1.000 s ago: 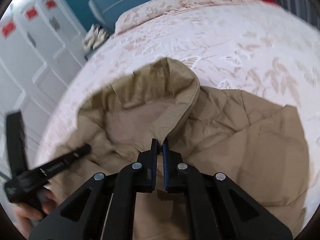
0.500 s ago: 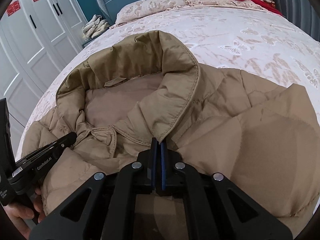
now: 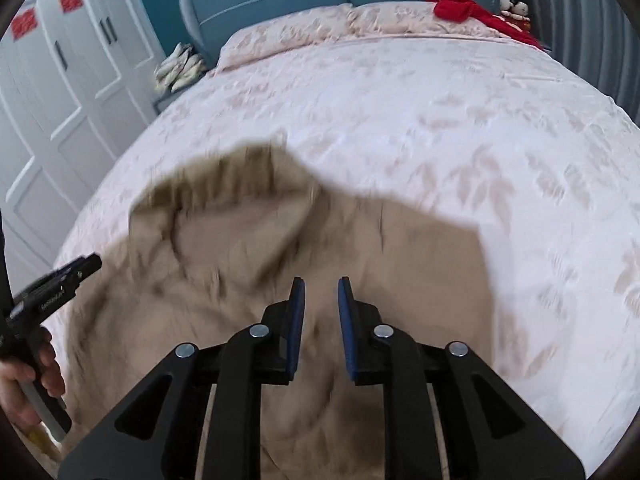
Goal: Fold large clothes
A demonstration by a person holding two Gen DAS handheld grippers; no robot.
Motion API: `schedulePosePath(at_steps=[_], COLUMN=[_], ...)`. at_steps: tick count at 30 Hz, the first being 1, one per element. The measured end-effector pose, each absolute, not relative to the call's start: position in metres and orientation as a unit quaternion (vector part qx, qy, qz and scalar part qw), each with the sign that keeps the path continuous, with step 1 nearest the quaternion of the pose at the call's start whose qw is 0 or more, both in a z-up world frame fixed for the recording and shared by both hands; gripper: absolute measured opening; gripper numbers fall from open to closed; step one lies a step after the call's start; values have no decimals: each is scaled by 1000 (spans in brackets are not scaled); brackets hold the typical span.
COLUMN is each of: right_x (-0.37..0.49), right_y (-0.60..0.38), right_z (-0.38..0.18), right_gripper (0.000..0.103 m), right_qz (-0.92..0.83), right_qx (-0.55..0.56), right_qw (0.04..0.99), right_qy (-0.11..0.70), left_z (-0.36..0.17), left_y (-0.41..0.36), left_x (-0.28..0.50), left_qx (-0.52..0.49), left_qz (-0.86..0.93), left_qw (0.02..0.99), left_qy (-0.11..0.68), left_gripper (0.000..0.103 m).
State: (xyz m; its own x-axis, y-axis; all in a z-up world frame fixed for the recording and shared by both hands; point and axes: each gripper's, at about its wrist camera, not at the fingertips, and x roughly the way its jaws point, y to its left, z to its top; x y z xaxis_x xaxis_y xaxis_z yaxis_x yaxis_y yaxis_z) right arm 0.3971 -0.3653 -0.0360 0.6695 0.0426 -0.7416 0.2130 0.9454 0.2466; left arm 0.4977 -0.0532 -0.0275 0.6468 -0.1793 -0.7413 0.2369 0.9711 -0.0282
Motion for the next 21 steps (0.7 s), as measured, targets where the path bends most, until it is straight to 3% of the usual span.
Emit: schedulePosePath(at_steps=[8,15,17,21], right_x=[510,553,550,524], right_y=[-362,-366,-359,-343], right_z=[7,-40,-53,-71], right_gripper=[21,26,27,28], right_qz=[-90,-109,-93,-52], right_qx=[144,181,180,143], right_qw=[906,879,873,871], right_qy=[388,427,444,467], left_z=[9,-53,-65,-82], left_y=[-85,-102,-104,-105], left_x=[595,632,622,594], left_qx=[2,-21,-15,27], left_qz=[-49,-28,-44,-82], left_qw=[908,856,850,845], left_qy=[415,515,524,528], left_gripper=[43,43,38,37])
